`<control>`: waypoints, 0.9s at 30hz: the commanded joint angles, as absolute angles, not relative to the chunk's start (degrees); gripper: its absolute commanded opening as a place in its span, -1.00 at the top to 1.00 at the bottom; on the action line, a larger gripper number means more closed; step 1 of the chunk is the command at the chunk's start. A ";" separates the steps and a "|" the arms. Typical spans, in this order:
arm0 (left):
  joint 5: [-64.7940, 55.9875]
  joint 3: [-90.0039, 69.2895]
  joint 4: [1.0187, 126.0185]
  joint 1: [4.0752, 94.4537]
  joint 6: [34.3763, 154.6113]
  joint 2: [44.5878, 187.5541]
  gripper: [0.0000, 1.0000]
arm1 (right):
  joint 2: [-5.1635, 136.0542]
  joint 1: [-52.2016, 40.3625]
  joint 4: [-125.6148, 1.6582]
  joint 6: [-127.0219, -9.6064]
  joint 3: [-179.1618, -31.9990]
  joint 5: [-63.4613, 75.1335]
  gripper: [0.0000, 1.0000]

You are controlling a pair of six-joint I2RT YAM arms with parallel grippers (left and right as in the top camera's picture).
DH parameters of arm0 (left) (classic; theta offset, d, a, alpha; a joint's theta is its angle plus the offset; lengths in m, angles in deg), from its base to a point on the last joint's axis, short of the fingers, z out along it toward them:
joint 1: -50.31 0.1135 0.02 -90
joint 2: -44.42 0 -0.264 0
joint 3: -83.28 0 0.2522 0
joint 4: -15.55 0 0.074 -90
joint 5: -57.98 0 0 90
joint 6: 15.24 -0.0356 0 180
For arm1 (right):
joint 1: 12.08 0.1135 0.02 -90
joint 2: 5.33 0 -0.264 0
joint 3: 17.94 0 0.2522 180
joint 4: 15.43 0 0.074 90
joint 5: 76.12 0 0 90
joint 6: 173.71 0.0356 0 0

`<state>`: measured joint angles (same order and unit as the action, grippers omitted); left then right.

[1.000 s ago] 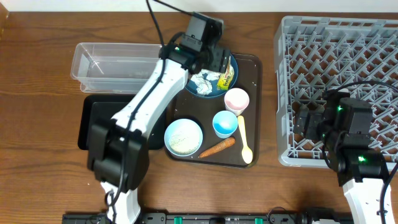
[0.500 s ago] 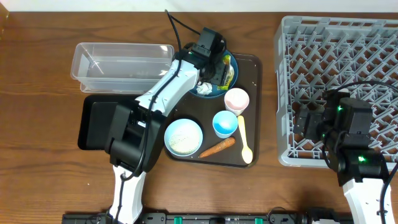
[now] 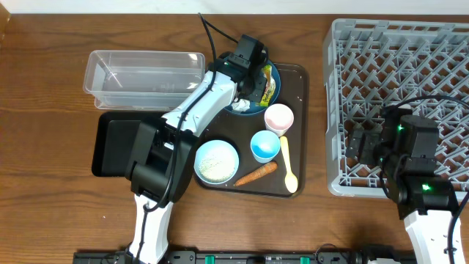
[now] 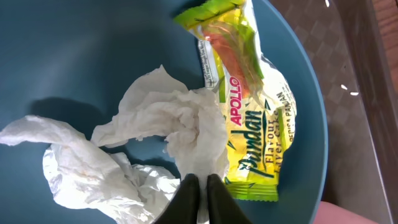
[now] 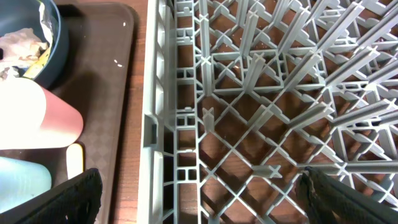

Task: Sort waste into correct bins and load items into the dishwasher rack
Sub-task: 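Carry the tissue to the clear plastic container and release it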

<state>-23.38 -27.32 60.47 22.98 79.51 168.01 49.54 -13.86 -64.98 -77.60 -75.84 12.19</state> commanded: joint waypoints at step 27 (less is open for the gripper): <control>-36.60 -27.14 61.80 31.07 79.45 150.22 0.88 | 49.44 -13.41 -65.64 -76.90 -76.92 11.92 -0.98</control>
